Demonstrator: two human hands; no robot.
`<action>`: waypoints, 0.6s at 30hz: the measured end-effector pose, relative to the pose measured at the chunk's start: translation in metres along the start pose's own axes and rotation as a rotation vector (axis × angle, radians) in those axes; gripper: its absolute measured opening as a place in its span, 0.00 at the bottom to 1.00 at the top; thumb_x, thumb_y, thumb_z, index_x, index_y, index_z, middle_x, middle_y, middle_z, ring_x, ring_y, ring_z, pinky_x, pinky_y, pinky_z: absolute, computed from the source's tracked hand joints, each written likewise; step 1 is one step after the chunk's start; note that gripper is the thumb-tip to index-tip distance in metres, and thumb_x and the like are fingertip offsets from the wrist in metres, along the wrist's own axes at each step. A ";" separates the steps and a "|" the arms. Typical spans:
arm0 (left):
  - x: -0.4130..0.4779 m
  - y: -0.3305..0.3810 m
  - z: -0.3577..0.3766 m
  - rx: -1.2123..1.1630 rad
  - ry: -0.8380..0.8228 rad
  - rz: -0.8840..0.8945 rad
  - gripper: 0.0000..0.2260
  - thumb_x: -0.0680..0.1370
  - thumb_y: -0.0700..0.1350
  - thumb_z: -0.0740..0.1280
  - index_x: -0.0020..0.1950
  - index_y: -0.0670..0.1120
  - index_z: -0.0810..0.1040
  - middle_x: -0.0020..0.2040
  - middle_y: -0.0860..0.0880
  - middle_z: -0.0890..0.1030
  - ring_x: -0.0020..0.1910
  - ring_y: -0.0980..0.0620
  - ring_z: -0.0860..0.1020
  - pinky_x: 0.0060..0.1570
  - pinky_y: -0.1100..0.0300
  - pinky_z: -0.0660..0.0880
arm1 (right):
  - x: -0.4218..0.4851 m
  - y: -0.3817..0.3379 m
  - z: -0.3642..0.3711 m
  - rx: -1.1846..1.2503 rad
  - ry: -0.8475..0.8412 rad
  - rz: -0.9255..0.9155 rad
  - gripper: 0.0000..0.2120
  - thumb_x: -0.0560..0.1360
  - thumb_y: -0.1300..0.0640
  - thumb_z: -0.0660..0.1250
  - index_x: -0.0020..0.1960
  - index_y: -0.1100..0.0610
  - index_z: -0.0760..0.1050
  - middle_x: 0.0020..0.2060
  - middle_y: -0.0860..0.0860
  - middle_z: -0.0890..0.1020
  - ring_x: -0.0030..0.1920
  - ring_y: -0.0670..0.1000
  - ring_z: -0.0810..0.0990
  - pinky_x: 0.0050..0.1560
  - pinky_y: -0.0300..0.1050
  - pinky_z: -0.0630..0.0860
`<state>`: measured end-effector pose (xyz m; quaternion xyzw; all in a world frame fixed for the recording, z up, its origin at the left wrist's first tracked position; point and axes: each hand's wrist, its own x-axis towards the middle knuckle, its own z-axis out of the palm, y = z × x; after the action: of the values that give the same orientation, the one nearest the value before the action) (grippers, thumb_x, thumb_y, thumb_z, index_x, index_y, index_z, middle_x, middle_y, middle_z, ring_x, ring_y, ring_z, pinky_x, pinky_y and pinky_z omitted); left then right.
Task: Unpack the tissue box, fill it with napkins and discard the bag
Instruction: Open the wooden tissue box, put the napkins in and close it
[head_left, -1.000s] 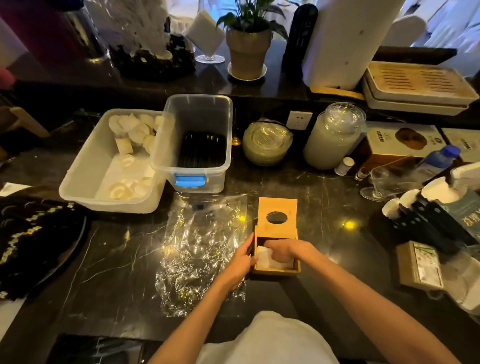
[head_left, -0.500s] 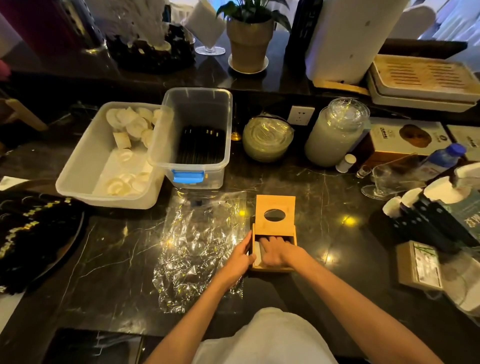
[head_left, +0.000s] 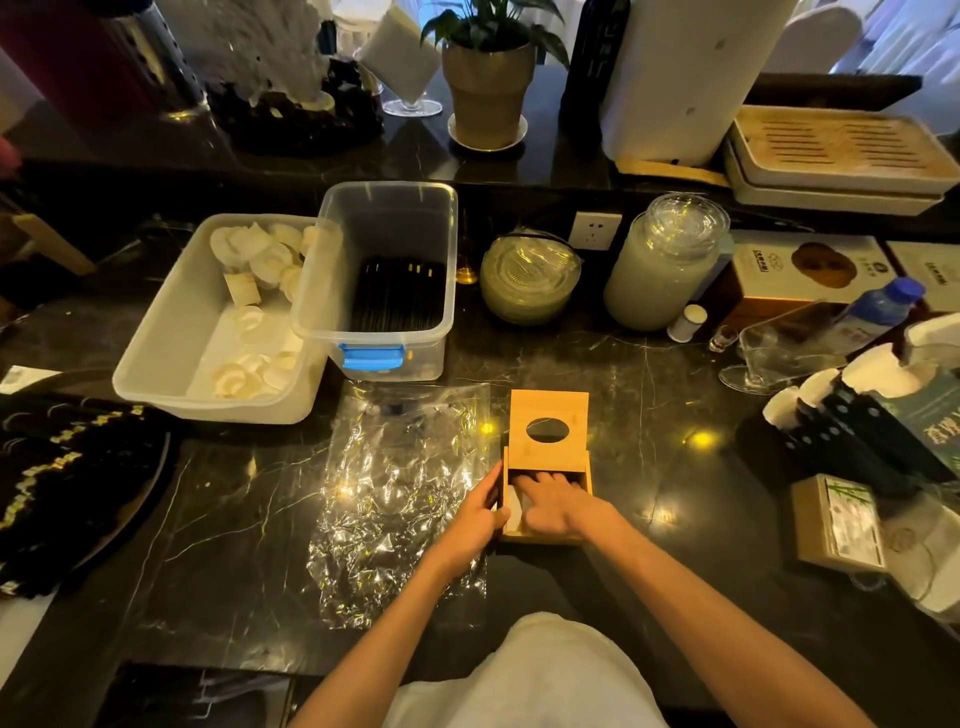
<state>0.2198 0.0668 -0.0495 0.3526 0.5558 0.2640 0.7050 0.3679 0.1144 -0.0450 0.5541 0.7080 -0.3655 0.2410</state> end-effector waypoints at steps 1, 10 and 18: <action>0.000 0.000 -0.001 -0.011 -0.003 -0.003 0.34 0.78 0.27 0.55 0.78 0.55 0.56 0.76 0.47 0.64 0.72 0.47 0.68 0.55 0.56 0.77 | 0.000 0.000 0.000 -0.001 -0.012 -0.004 0.28 0.75 0.51 0.56 0.75 0.51 0.59 0.71 0.60 0.66 0.71 0.64 0.64 0.70 0.65 0.60; -0.002 0.006 0.003 0.003 0.009 -0.006 0.34 0.78 0.26 0.55 0.78 0.53 0.54 0.75 0.44 0.65 0.72 0.45 0.67 0.63 0.46 0.75 | -0.026 0.003 -0.004 0.109 0.097 -0.111 0.25 0.76 0.60 0.59 0.73 0.57 0.66 0.69 0.59 0.73 0.69 0.60 0.71 0.69 0.56 0.69; -0.010 0.011 0.014 0.058 0.054 0.047 0.29 0.80 0.31 0.57 0.78 0.50 0.55 0.76 0.45 0.64 0.71 0.49 0.67 0.57 0.59 0.76 | -0.066 0.047 0.029 1.411 0.363 -0.105 0.20 0.82 0.42 0.50 0.70 0.40 0.70 0.72 0.49 0.73 0.71 0.49 0.72 0.70 0.55 0.69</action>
<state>0.2312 0.0629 -0.0329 0.3787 0.5738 0.2737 0.6727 0.4293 0.0572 -0.0256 0.5948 0.3584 -0.6481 -0.3125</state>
